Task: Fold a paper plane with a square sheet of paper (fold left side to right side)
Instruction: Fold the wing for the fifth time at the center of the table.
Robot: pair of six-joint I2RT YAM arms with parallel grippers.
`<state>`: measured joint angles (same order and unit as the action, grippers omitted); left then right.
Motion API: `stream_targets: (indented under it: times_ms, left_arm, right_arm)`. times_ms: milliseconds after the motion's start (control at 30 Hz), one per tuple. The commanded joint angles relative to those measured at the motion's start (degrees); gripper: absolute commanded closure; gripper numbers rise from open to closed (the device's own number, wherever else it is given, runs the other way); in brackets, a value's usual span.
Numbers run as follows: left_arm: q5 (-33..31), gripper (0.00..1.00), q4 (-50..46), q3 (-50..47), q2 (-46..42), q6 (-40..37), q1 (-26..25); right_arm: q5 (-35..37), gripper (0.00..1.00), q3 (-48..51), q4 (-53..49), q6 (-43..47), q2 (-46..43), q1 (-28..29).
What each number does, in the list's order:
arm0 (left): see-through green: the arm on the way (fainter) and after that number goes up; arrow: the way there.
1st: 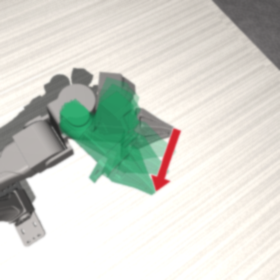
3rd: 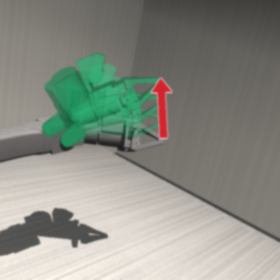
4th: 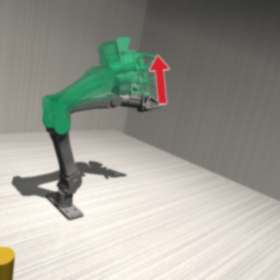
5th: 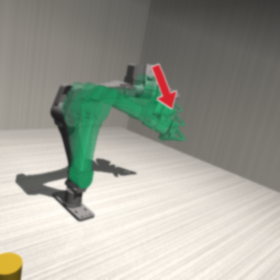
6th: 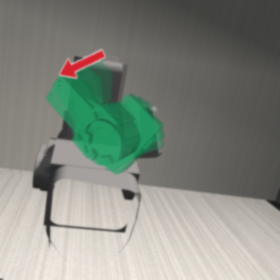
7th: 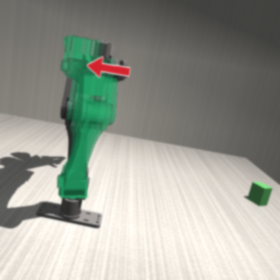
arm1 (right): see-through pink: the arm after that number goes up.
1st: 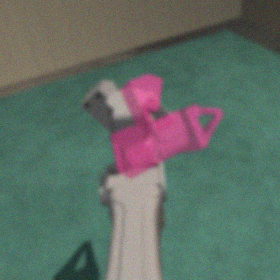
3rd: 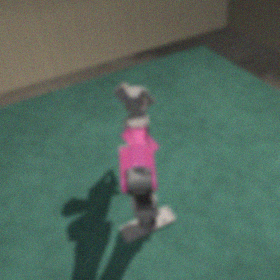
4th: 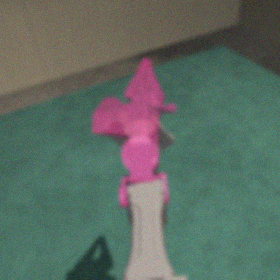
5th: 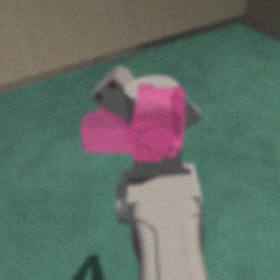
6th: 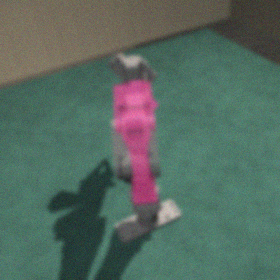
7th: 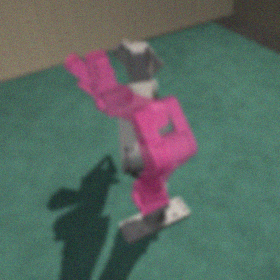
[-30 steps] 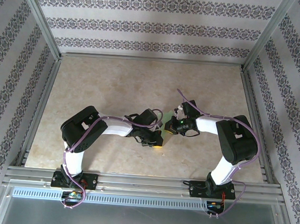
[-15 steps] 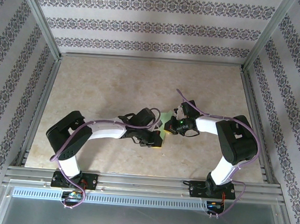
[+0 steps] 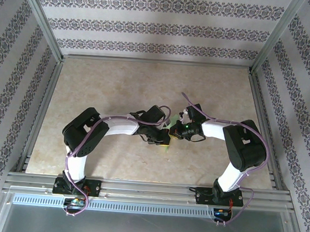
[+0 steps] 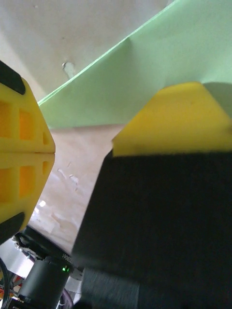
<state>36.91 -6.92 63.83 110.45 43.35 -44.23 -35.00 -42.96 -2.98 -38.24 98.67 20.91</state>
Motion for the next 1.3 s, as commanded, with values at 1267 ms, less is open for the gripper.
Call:
stream_targets:
  times_ms: [1267]
  left_arm:
    - [-5.57,1.00,-4.07,-2.54,3.10,-1.35,0.14]
  right_arm:
    - [4.90,1.00,1.89,2.43,-3.08,-5.04,2.92]
